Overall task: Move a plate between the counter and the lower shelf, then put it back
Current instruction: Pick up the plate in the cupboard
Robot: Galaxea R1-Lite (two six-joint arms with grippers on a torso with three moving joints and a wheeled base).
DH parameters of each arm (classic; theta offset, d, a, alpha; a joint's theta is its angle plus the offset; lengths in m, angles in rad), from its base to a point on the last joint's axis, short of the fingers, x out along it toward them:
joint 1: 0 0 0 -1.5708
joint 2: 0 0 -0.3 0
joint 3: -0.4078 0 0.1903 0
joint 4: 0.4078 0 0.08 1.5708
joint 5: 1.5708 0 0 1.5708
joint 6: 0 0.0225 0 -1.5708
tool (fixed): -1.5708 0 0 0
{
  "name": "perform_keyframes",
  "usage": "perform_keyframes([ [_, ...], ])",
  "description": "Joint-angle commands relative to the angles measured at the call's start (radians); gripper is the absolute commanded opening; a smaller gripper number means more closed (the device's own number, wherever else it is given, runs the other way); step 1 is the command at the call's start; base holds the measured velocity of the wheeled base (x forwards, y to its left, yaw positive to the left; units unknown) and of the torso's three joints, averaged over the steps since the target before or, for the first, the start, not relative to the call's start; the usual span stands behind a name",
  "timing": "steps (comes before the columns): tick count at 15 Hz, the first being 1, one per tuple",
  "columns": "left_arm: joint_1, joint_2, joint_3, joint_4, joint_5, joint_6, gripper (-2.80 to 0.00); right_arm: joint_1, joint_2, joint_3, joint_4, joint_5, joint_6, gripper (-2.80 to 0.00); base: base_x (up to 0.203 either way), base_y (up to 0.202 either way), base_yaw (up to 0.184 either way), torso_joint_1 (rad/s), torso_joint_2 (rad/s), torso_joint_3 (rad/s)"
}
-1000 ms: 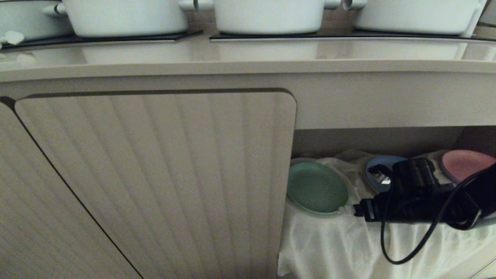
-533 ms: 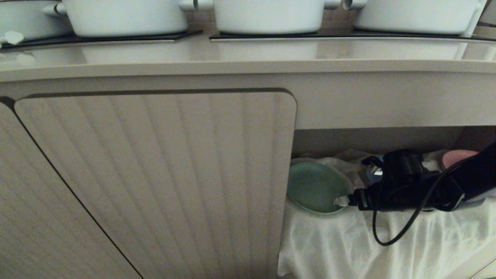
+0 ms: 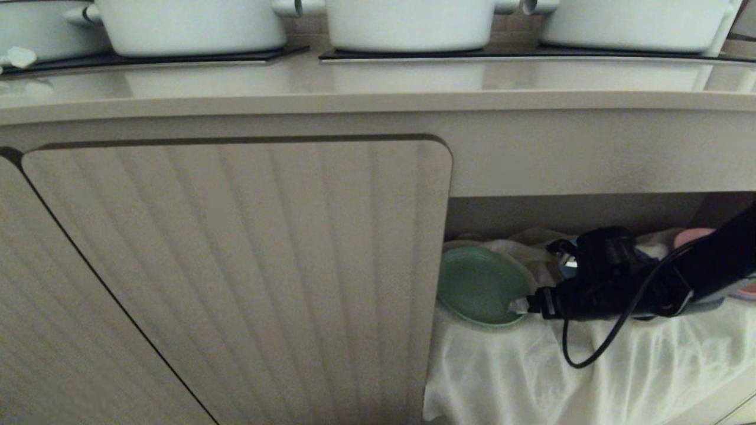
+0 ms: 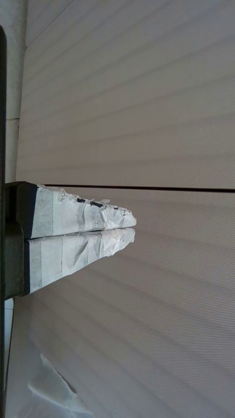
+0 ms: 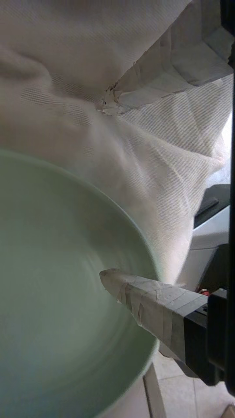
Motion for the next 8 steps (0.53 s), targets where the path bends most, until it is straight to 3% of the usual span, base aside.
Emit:
perform_keyframes([
  [1,0.0,0.0,0.0,0.0,0.001,-0.001,-2.8,0.002,0.018,-0.018,-0.002,0.001,0.001,0.0,0.0,0.0,0.0,0.0,0.0,0.0],
  [8,0.0,0.0,0.0,0.0,0.001,-0.001,-2.8,0.012,0.048,-0.106,0.06,-0.013,-0.001,0.0,0.0,0.0,0.0,0.0,0.0,0.0],
])
